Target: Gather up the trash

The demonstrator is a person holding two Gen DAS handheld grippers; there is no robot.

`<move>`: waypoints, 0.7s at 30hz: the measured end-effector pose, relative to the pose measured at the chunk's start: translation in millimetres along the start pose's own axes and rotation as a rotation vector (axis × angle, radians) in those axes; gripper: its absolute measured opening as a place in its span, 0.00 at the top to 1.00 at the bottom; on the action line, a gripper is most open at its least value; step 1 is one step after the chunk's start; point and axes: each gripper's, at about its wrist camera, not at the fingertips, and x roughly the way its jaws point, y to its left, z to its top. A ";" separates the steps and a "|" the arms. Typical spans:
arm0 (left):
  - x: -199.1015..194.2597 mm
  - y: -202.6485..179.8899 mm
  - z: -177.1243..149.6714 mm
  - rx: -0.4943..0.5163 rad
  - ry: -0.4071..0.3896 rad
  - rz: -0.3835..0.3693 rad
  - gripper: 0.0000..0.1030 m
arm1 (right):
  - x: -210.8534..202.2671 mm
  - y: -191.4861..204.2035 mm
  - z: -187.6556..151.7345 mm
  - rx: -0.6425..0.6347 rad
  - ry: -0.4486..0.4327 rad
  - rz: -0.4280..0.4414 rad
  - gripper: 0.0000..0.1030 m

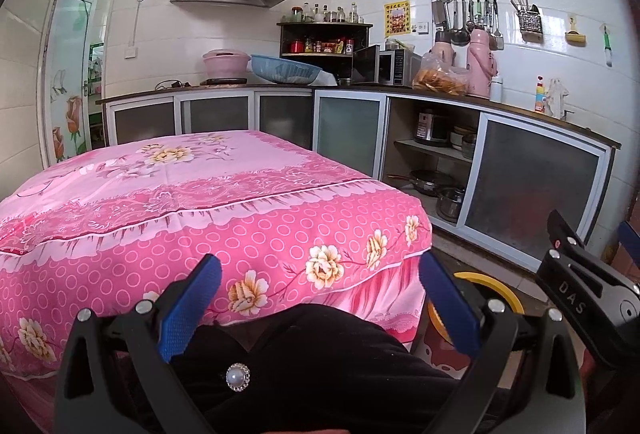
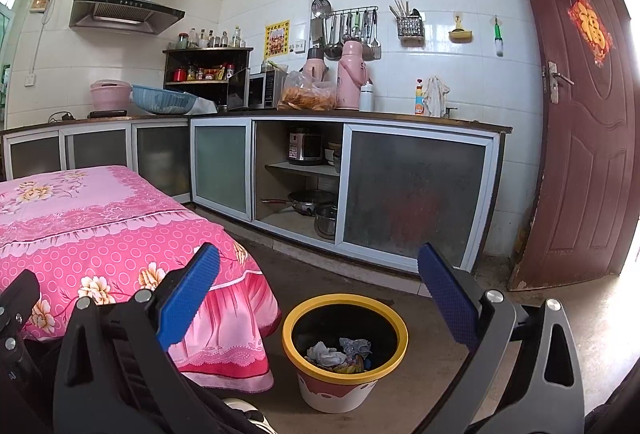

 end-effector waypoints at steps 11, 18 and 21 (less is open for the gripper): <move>-0.1 -1.9 -0.2 0.002 0.000 -0.020 0.08 | 0.4 -0.1 0.1 0.000 0.000 0.000 0.08; -0.4 -2.8 -0.6 0.004 0.000 -0.020 0.08 | 0.8 -0.6 0.5 -0.001 0.000 0.001 0.08; -0.5 -2.6 -0.6 0.002 0.000 -0.019 0.08 | 0.6 -0.9 0.2 0.000 0.002 0.000 0.08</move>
